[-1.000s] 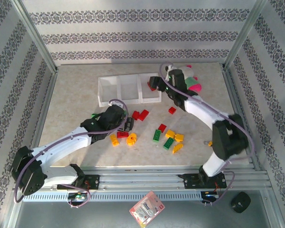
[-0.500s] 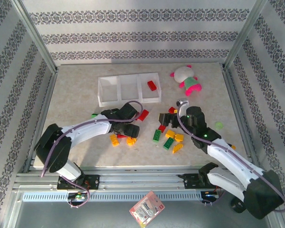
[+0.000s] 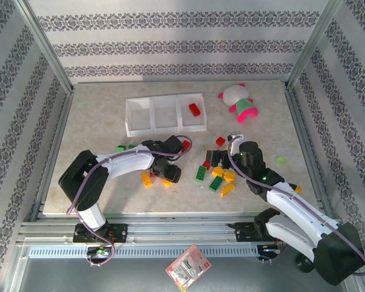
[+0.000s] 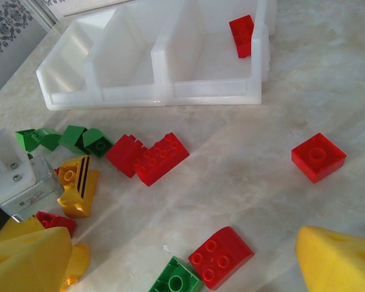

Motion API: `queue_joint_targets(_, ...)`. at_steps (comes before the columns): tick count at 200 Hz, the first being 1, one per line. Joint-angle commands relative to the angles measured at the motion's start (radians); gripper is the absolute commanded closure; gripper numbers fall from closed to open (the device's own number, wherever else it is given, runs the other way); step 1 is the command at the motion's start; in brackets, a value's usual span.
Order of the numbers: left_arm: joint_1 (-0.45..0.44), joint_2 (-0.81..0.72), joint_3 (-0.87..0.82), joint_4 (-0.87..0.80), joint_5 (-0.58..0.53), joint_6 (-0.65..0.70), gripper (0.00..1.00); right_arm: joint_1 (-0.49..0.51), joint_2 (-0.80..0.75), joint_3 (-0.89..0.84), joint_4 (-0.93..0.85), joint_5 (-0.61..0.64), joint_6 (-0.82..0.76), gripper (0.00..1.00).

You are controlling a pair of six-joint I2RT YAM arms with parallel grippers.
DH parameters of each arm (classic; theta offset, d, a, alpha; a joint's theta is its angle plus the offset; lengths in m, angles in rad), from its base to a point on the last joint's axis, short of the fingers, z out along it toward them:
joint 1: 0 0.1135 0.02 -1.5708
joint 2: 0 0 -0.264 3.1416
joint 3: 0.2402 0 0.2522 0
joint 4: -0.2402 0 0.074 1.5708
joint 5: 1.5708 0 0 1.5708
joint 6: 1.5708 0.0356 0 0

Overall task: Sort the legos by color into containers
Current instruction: Pick up the lego from the middle-left of the table.

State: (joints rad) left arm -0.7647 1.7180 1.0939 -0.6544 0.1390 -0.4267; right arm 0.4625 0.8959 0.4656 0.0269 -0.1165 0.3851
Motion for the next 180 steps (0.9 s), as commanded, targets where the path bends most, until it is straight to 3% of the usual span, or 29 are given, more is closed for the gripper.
queue_joint_targets(1,-0.019,0.024,0.025,-0.041,0.017,0.007,0.4,0.007,-0.001,0.003,0.022,0.032,-0.018,0.05)
queue_joint_targets(31,-0.023,0.05,0.03,-0.028,0.016,0.001,0.45,0.006,-0.006,0.003,0.022,0.035,-0.012,0.05)
queue_joint_targets(65,-0.025,0.06,0.043,-0.047,-0.01,-0.006,0.63,0.005,-0.024,0.0,0.016,0.044,0.001,0.06)
queue_joint_targets(135,-0.013,-0.123,0.093,-0.048,-0.157,0.019,0.65,0.017,-0.032,0.007,0.022,-0.02,0.009,0.05)
queue_joint_targets(180,0.072,-0.093,0.24,-0.004,-0.26,0.037,0.66,0.043,0.002,0.025,0.048,-0.031,0.016,0.04)
